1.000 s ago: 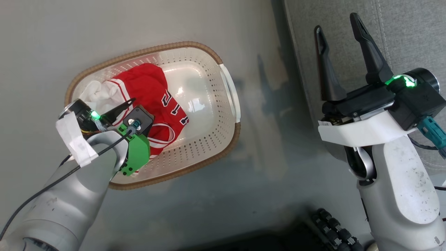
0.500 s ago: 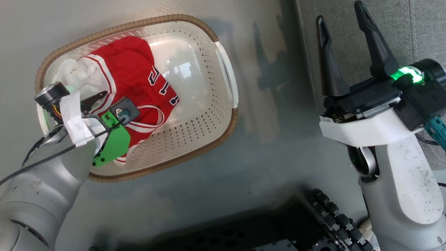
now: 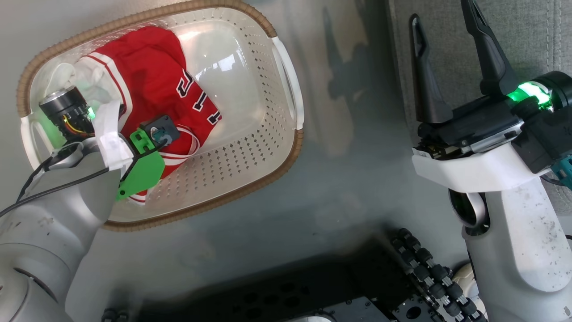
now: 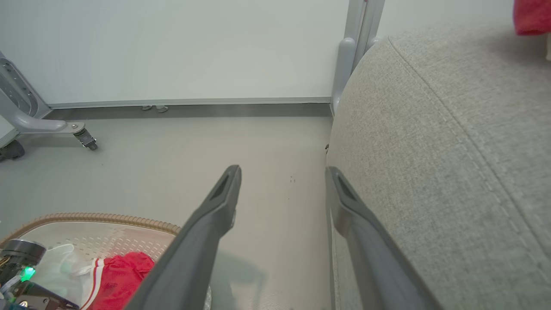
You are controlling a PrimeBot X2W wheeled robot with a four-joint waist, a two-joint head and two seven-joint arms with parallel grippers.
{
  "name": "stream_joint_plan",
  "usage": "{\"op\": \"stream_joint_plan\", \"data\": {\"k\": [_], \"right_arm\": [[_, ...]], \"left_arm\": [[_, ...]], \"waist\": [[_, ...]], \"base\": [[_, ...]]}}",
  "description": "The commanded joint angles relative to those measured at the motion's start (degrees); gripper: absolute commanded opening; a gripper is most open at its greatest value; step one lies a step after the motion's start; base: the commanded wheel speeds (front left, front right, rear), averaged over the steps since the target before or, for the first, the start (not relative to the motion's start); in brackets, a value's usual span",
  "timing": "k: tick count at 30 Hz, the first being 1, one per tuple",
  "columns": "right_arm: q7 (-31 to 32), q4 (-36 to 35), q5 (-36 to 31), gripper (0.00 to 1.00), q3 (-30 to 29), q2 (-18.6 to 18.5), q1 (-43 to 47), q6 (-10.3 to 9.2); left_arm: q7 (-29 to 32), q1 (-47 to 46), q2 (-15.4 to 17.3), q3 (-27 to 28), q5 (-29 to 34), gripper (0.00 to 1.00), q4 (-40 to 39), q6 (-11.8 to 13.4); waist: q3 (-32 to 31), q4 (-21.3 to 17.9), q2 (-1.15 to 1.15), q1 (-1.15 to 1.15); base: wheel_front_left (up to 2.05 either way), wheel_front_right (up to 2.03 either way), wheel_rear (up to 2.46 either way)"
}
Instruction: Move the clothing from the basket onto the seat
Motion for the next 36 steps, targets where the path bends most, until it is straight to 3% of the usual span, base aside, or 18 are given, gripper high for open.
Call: {"op": "stream_joint_plan", "data": {"k": [1, 2, 16, 36], "right_arm": [[-0.14, -0.33, -0.41, 1.0, -0.02, -0.12, 0.54, -0.04], [-0.14, -0.37, -0.41, 1.0, -0.07, -0.13, 0.55, -0.04], [-0.14, 1.33, -0.66, 1.0, -0.45, -0.13, 0.75, -0.04], [-0.14, 6.43, -1.51, 1.0, -1.2, -0.14, 5.17, -0.04]], "left_arm": [[0.84, -0.63, 0.01, -0.35, -0.5, 0.04, 0.21, 0.14], [1.26, -0.45, -0.09, -0.61, -0.29, 0.0, 0.24, 0.14], [-2.14, 1.66, -2.85, -1.78, -1.67, 0.0, -1.09, 0.14], [-13.23, 7.14, -7.51, -0.34, -10.93, 0.0, -4.07, 0.15]], "waist": [[0.26, -0.08, 0.0, 0.0], [0.31, -0.07, 0.0, 0.0], [-4.35, 1.92, 0.0, 0.0], [-22.24, 7.88, 0.0, 0.0]], "base": [[0.0, 0.0, 0.0], [0.0, 0.0, 0.0], [0.0, 0.0, 0.0], [0.0, 0.0, 0.0]]}}
